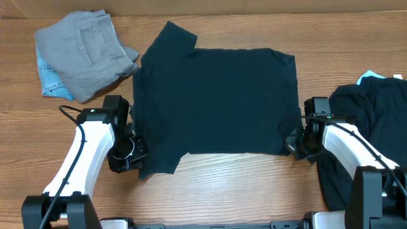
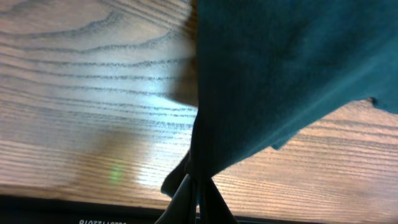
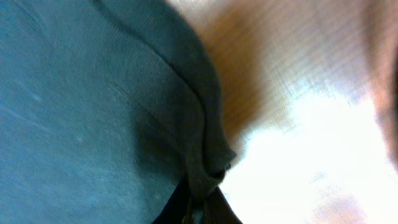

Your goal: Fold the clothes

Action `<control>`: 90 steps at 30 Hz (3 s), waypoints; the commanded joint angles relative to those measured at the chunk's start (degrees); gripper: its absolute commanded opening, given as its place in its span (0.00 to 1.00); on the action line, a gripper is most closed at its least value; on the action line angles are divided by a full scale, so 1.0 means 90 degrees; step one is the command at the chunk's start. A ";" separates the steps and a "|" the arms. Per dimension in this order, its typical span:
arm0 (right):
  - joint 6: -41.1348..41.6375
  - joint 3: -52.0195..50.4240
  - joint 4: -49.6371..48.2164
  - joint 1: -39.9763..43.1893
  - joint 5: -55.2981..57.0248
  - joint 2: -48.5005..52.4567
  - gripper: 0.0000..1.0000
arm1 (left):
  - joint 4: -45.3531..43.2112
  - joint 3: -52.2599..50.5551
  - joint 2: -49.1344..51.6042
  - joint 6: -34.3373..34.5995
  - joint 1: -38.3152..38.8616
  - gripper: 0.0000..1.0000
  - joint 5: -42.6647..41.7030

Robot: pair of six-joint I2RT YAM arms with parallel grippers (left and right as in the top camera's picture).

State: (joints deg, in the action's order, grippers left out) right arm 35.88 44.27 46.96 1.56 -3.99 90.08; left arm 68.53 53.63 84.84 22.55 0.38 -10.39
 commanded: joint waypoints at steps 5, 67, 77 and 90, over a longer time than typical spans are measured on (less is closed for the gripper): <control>-0.0202 0.0971 0.1763 0.0000 0.0437 -0.0699 0.04 | 0.0627 0.0418 -0.0673 0.0216 -0.0146 0.04 0.0228; -0.0090 0.1416 0.0576 0.0015 -0.0185 -0.0148 0.68 | -0.2062 0.0792 0.0177 -0.1022 0.0712 0.49 0.0651; -0.0367 0.1416 0.0580 0.0007 -0.0182 -0.0148 0.68 | -0.2652 0.0498 0.0986 -0.1343 0.1321 0.49 0.0658; -0.0146 0.0612 0.0189 0.0007 -0.0155 -0.0024 0.49 | -0.2285 0.0423 0.2076 -0.1171 0.1134 0.43 0.1523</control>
State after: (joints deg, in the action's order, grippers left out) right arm 33.28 51.81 49.78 1.52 -5.96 89.17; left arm 48.16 58.28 101.60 12.01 11.51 -0.14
